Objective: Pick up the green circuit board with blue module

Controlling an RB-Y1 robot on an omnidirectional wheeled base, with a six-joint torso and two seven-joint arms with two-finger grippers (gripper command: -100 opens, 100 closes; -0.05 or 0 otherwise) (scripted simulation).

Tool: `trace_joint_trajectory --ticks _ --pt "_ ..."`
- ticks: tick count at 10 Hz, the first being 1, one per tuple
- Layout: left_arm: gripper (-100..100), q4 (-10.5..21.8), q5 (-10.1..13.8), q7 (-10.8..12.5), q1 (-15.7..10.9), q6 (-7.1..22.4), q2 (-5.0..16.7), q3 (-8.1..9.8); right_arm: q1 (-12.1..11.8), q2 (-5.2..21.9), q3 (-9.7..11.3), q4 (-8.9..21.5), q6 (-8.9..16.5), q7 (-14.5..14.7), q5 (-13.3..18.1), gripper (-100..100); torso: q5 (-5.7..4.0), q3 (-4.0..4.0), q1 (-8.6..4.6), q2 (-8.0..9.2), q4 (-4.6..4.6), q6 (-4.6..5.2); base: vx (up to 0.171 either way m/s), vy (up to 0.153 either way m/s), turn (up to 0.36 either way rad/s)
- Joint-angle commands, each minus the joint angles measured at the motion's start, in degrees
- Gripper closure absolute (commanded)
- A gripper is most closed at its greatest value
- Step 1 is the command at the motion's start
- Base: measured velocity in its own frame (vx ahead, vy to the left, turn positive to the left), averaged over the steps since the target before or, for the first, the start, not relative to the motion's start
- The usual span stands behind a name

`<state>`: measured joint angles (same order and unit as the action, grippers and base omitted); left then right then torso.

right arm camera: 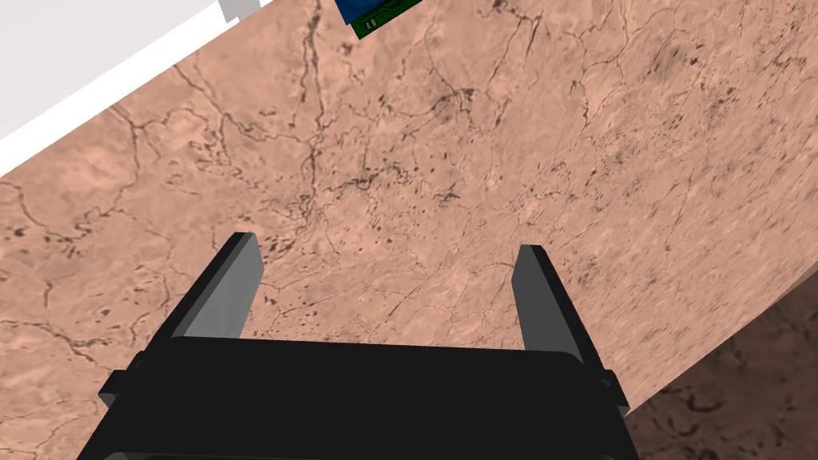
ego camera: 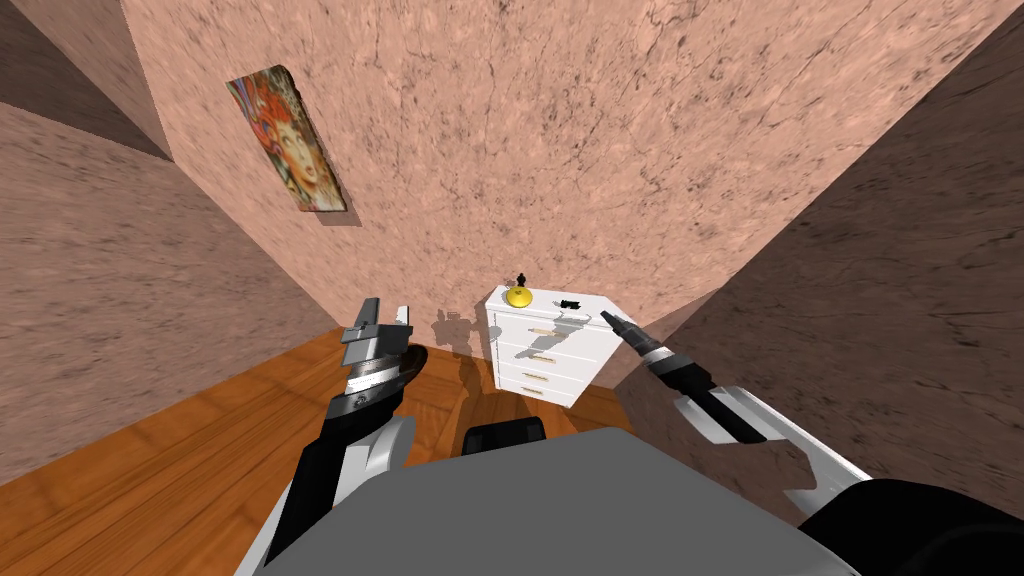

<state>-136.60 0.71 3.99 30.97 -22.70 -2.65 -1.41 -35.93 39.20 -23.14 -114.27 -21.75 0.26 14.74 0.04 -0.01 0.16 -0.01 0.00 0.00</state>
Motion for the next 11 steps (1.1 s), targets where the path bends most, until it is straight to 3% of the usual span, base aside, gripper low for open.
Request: trace_joint_trajectory --ticks 1,4,5,6,7,9,10,11 --pt "0 0.0 0.0 0.0 0.0 0.0 0.0 0.0 -0.85 2.86 -1.75 2.86 -0.8 0.75 1.68 -100 0.0 0.0 0.0 0.0 0.0 0.0 0.011 0.071 0.022" --pt "0 0.0 0.0 0.0 0.0 0.0 0.0 0.0 -1.72 8.03 -3.37 5.42 -1.27 1.18 3.05 -100 0.02 -0.03 0.05 -0.05 -0.01 0.01 0.017 0.058 0.008" --pt "0 0.0 0.0 0.0 0.0 0.0 0.0 0.0 -2.6 9.98 -4.88 7.82 -1.85 1.65 4.47 -100 0.01 -0.03 0.04 -0.05 -0.01 -0.01 0.012 0.069 0.016" --pt "0 0.0 0.0 0.0 0.0 0.0 0.0 0.0 -2.6 11.49 -4.88 7.82 -1.85 1.65 4.47 -100 0.01 -0.02 0.08 -0.04 -0.01 0.0 0.012 0.058 0.0" --pt "0 0.0 0.0 0.0 0.0 0.0 0.0 0.0 -3.5 13.19 -6.25 10.23 -2.52 2.16 5.91 -100 0.02 -0.02 0.05 -0.04 -0.01 0.0 0.022 0.066 0.012" --pt "0 0.0 0.0 0.0 0.0 0.0 0.0 0.0 -3.5 15.66 -6.25 10.23 -2.52 2.16 5.91 -100 0.02 -0.04 0.05 -0.06 -0.01 0.0 0.015 0.04 -0.001" --pt "0 0.0 0.0 0.0 0.0 0.0 0.0 0.0 -4.4 17.8 -7.49 12.64 -3.29 2.7 7.38 -100 -0.01 -0.02 -0.04 -0.04 -0.01 0.0 0.029 0.038 0.009" --pt "0 0.0 0.0 0.0 0.0 0.0 0.0 0.0 -4.4 19.38 -7.49 12.64 -3.29 2.7 7.38 -100 -0.01 -0.05 -0.03 -0.09 -0.02 0.0 0.02 0.053 0.001"
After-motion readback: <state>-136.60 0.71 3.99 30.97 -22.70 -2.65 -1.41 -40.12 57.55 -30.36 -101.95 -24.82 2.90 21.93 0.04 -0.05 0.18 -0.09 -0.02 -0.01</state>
